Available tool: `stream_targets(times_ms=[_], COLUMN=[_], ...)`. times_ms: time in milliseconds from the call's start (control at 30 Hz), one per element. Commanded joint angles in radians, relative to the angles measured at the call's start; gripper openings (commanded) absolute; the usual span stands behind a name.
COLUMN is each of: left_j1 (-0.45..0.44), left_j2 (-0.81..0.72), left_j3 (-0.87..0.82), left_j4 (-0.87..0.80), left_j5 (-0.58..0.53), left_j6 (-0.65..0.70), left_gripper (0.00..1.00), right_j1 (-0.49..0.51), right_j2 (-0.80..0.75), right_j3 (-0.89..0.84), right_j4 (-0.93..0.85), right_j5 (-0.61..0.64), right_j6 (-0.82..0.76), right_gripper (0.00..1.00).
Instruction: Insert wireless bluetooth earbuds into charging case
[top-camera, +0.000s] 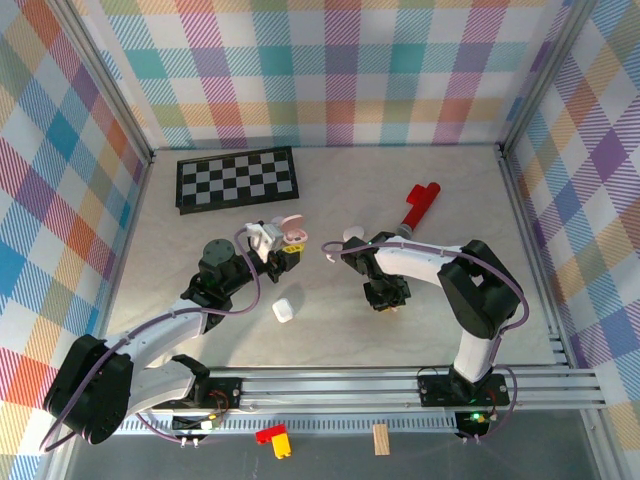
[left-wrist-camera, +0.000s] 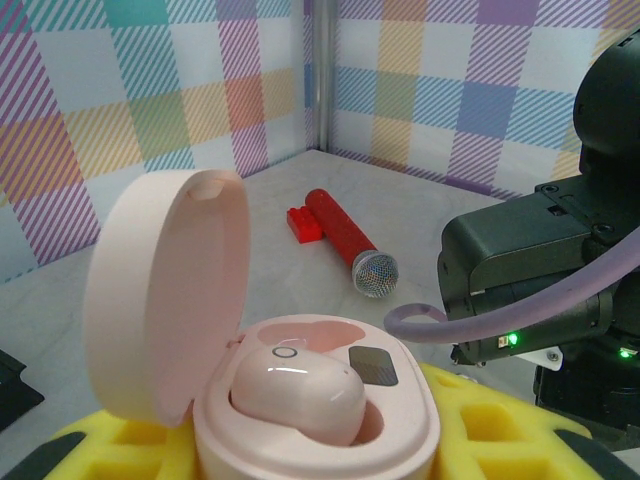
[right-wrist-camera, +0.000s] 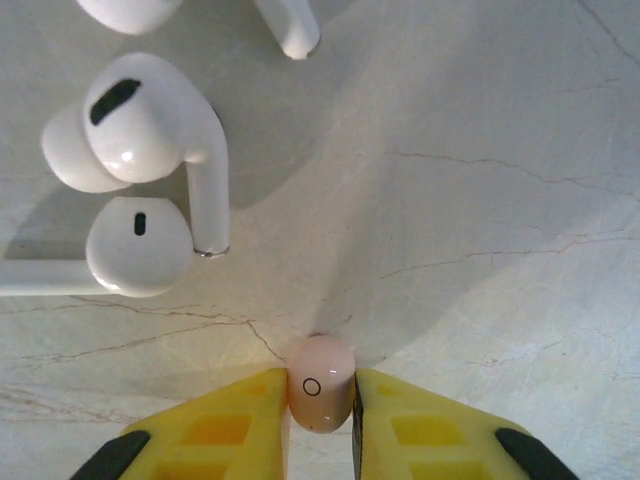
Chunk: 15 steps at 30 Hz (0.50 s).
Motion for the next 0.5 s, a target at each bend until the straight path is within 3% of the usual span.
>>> stream_targets(times_ms=[0, 167, 467], left_j1=[0.012, 0.012, 0.012], left_j2=[-0.007, 0.013, 0.065], left_j3=[0.020, 0.028, 0.092], left_j4=[0.015, 0.023, 0.009], left_j5=[0.019, 0.059, 0.165], left_j6=[0.004, 0.008, 0.034], left_gripper=[0.26, 0.27, 0.27], right_j1=[0.004, 0.004, 0.003], right_j2=[-0.001, -0.073, -0.429], right_j3=[0.009, 0.003, -0.060], right_j4=[-0.038, -0.003, 0.206], right_j5=[0.017, -0.006, -0.075], right_j6=[0.002, 0.007, -0.045], right_gripper=[0.21, 0.20, 0.20])
